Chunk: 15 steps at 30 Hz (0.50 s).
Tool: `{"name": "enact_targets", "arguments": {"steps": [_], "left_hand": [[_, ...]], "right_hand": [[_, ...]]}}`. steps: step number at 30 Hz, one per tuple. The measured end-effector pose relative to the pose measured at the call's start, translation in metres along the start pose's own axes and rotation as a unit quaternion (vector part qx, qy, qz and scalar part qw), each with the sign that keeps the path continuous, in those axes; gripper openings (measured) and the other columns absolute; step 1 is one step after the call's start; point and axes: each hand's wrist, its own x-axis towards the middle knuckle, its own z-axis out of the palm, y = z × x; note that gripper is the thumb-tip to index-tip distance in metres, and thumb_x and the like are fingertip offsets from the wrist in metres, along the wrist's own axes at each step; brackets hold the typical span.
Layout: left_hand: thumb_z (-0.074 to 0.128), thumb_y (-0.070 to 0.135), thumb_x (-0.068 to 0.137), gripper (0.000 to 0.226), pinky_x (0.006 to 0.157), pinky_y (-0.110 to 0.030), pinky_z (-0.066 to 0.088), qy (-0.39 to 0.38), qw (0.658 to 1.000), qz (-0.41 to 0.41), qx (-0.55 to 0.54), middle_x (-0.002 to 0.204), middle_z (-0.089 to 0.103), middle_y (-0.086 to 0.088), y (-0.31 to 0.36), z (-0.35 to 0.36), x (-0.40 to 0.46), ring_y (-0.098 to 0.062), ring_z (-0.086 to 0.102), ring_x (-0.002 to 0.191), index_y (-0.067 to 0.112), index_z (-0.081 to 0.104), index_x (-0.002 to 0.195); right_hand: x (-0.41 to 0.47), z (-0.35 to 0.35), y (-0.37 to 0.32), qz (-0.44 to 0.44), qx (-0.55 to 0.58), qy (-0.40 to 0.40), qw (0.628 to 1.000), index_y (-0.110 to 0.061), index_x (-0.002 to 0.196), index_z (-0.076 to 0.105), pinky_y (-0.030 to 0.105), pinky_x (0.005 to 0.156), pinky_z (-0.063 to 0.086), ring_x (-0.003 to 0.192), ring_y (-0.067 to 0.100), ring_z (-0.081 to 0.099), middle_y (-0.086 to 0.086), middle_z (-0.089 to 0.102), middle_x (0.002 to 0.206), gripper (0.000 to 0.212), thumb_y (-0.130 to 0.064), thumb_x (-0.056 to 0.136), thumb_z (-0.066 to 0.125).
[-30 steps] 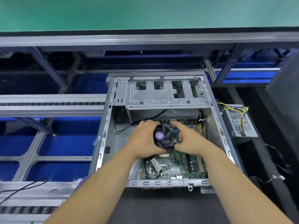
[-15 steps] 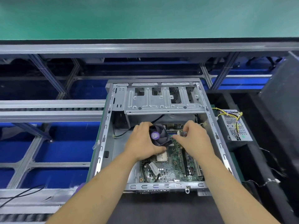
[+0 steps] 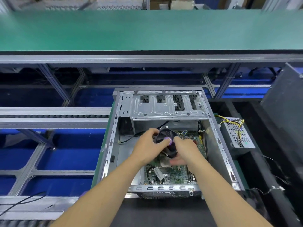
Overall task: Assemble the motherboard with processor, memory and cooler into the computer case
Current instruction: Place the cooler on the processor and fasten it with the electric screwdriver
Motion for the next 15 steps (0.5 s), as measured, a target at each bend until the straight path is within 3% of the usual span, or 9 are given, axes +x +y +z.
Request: {"name": "enact_targets", "arguments": {"steps": [4,6,8,10,12,15], "left_hand": [[0.041,0.071,0.077,0.059,0.088,-0.043,0.052,0.003,0.997,-0.008,-0.082,0.092,0.072,0.000,0.010,-0.007,-0.008,-0.017,0.065,0.087,0.021,0.070,0.090],[0.035,0.074,0.078,0.065,0.081,-0.045,0.054,0.016,0.995,-0.019,-0.100,0.085,0.072,-0.003,0.014,-0.012,-0.010,-0.021,0.066,0.082,0.019,0.070,0.079],[0.035,0.071,0.082,0.060,0.069,-0.041,0.058,0.035,0.991,-0.029,-0.128,0.084,0.074,0.003,0.015,-0.016,-0.011,-0.017,0.069,0.078,0.026,0.073,0.072],[0.036,0.069,0.086,0.056,0.058,-0.034,0.057,0.053,0.986,-0.024,-0.155,0.077,0.073,0.005,0.015,-0.016,-0.015,-0.013,0.070,0.070,0.028,0.071,0.070],[0.037,0.065,0.090,0.053,0.058,-0.033,0.053,0.067,0.983,-0.011,-0.173,0.069,0.071,0.001,0.013,-0.015,-0.019,-0.014,0.067,0.064,0.025,0.068,0.073],[0.036,0.063,0.093,0.049,0.060,-0.035,0.049,0.070,0.978,0.011,-0.194,0.064,0.063,-0.002,0.012,-0.015,-0.024,-0.013,0.057,0.060,0.026,0.063,0.077]], "right_hand": [[-0.003,-0.002,-0.004,-0.021,-0.099,0.012,0.995,-0.009,0.122,0.053,0.038,0.063,0.062,0.084,0.027,0.072,0.011,0.065,0.117,0.069,-0.069,0.088,0.056],[-0.006,0.000,-0.006,-0.058,-0.181,0.022,0.982,-0.008,0.113,0.054,0.041,0.069,0.063,0.082,0.021,0.067,0.006,0.065,0.109,0.083,-0.083,0.077,0.056],[-0.009,0.001,-0.008,-0.091,-0.250,0.032,0.963,-0.007,0.108,0.050,0.043,0.077,0.061,0.076,0.014,0.060,0.005,0.065,0.102,0.090,-0.088,0.069,0.058],[-0.010,0.004,-0.010,-0.098,-0.293,0.028,0.951,-0.002,0.132,0.039,0.042,0.080,0.058,0.085,0.015,0.059,0.007,0.063,0.113,0.111,-0.089,0.066,0.060],[-0.011,0.008,-0.010,-0.102,-0.323,0.030,0.941,-0.003,0.148,0.023,0.043,0.089,0.055,0.106,0.024,0.060,0.010,0.057,0.129,0.127,-0.088,0.064,0.064],[-0.011,0.013,-0.005,-0.121,-0.371,0.060,0.919,-0.003,0.145,0.024,0.044,0.092,0.054,0.116,0.029,0.058,0.012,0.054,0.137,0.125,-0.086,0.063,0.068]]}}
